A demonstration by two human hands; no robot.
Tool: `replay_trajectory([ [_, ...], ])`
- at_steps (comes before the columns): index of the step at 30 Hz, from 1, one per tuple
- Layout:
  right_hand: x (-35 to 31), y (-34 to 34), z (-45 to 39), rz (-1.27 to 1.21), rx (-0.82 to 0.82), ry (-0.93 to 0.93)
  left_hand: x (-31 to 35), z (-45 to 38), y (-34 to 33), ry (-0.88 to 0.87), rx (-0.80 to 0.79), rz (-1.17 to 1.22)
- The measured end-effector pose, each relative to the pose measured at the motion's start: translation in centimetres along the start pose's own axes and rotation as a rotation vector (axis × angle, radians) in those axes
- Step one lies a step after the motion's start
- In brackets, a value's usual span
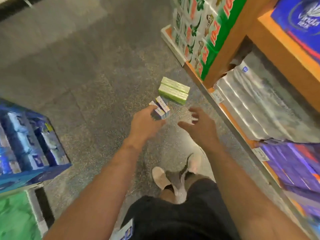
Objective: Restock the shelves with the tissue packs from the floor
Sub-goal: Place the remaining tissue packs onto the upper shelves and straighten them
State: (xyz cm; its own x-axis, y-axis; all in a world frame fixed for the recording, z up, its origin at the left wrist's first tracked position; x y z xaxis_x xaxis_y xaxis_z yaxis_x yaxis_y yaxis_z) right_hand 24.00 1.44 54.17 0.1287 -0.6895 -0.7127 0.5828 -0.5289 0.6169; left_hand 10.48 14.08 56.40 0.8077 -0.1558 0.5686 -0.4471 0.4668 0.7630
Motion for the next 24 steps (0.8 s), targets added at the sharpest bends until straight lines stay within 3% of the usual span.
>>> replay_trajectory([
  [9, 3.8, -13.9, -18.1, 0.091, -0.192, -0.171, -4.9, -19.2, -9.8, 0.083, -0.184, -0.164],
  [18, 16.5, -37.4, -34.3, 0.069, -0.067, -0.422, -21.0, -42.3, -30.6, -0.016, -0.296, -0.362],
  [24, 25.3, -49.4, -38.1, 0.129, -0.044, -0.534, -30.6, -50.7, -40.9, -0.026, -0.337, -0.327],
])
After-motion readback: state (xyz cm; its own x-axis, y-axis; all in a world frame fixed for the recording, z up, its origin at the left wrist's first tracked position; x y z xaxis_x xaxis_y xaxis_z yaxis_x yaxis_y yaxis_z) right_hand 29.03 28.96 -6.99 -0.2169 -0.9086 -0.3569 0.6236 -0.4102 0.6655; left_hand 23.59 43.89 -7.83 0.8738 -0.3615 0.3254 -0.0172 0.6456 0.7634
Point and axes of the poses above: each hand's wrist, its own z-axis away from the middle knuckle, its own y-axis out of the back of the hand, x = y × z, the point moved 1 cm from there along -z, towards the middle knuckle, and after that the axes turned 13 degrees about x, right-handed, at the moved point
